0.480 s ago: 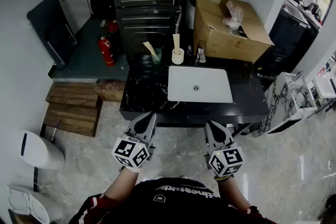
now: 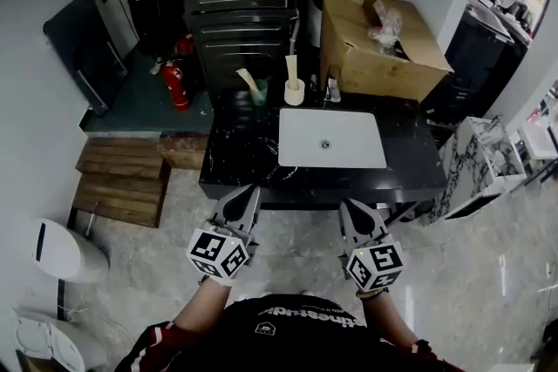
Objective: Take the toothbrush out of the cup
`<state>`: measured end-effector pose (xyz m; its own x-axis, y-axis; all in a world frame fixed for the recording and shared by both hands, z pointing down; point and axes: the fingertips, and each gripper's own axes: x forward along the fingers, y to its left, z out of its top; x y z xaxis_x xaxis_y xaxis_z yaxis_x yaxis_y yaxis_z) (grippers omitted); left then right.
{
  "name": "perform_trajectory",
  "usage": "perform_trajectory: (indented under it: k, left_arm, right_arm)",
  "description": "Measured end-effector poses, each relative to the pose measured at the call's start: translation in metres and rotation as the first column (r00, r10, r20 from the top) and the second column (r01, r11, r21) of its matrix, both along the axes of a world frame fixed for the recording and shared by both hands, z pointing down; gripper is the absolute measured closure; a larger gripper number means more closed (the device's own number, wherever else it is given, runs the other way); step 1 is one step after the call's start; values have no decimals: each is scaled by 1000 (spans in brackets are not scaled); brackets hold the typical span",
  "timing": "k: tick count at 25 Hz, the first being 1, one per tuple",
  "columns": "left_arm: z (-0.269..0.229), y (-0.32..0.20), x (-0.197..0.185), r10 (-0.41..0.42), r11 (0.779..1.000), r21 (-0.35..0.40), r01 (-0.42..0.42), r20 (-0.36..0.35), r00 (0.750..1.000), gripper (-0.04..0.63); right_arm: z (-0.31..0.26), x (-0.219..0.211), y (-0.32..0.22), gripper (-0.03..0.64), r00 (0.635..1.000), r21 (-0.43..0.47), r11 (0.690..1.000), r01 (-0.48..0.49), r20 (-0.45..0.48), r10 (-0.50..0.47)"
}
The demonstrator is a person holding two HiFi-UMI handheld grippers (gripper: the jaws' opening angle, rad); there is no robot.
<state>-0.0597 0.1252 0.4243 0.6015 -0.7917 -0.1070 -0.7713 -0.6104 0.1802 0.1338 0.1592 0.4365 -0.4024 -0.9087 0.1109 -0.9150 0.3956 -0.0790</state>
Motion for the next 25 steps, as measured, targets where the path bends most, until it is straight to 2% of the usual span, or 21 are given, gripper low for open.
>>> perform_trajectory:
  k: [3, 8, 14, 25]
  left_arm:
    - [0, 0, -3, -2, 1000, 0, 2, -3, 1000, 580]
    - [0, 2, -7, -1, 1000, -4, 1, -5, 1000, 580]
    - [5, 2, -15, 25, 999, -28, -25, -1, 1000, 580]
    - [12, -7, -39, 72, 997, -13, -72, -18, 997, 581]
  right_arm:
    - [-2, -3, 1, 580, 1000, 17, 1000, -5, 3, 5]
    - [2, -13, 5, 580, 998, 3, 998, 57, 6, -57]
    - [4, -21, 5, 580, 999, 16, 998, 54, -3, -54]
    - [-2, -38, 5, 580, 998, 60, 998, -28, 60, 24]
